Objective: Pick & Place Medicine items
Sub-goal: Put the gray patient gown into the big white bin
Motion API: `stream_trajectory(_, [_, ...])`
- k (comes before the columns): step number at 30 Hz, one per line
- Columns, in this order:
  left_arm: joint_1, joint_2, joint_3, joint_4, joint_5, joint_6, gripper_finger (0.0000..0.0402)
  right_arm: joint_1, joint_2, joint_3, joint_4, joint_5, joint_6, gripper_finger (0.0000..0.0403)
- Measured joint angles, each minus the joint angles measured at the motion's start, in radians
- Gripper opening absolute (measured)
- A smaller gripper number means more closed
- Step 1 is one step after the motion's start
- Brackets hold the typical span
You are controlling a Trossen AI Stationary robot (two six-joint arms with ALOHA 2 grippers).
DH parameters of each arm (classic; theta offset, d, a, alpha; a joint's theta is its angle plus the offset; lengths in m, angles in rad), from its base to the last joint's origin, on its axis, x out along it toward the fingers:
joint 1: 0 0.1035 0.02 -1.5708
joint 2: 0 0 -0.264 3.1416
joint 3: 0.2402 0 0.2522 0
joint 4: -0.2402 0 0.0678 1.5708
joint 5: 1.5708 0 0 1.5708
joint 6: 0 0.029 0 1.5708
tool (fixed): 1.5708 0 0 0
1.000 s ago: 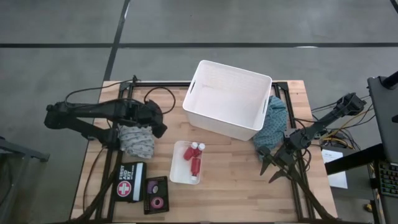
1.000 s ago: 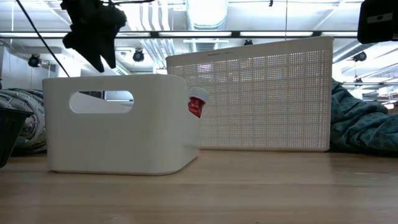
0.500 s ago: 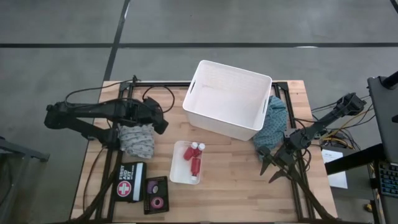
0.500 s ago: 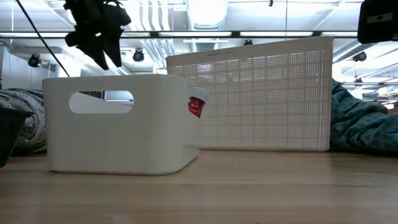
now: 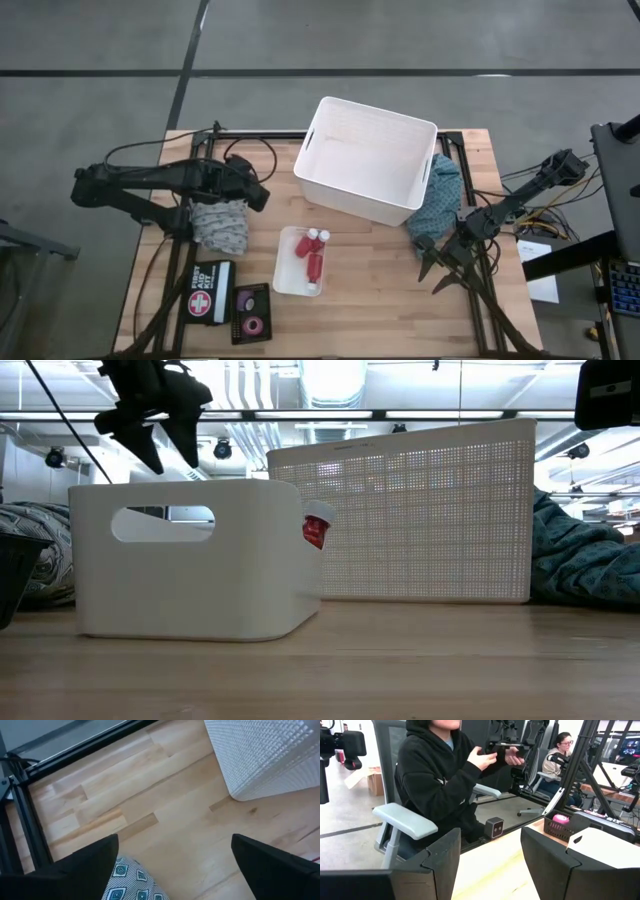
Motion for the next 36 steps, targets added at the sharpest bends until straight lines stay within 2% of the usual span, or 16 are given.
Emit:
stream_trajectory(10, [0.000,0.000,0.000,-0.059,0.002,-0.170,0.0397,0.000,0.000,0.000,0.000,0.000,-0.001,0.0206])
stream_trajectory(18, [-0.001,0.000,0.000,-0.132,0.060,-0.313,0.0399,0.000,0.000,0.000,0.000,0.000,0.000,0.0206])
stream_trajectory(24, [-0.001,0.005,0.000,-0.213,0.106,-0.512,0.0400,0.000,0.000,0.000,0.000,0.000,-0.002,0.0206])
stream_trajectory(36, [0.000,0.005,0.000,-0.353,0.398,-0.819,0.0400,0.000,0.000,0.000,0.000,0.000,-0.001,0.0206])
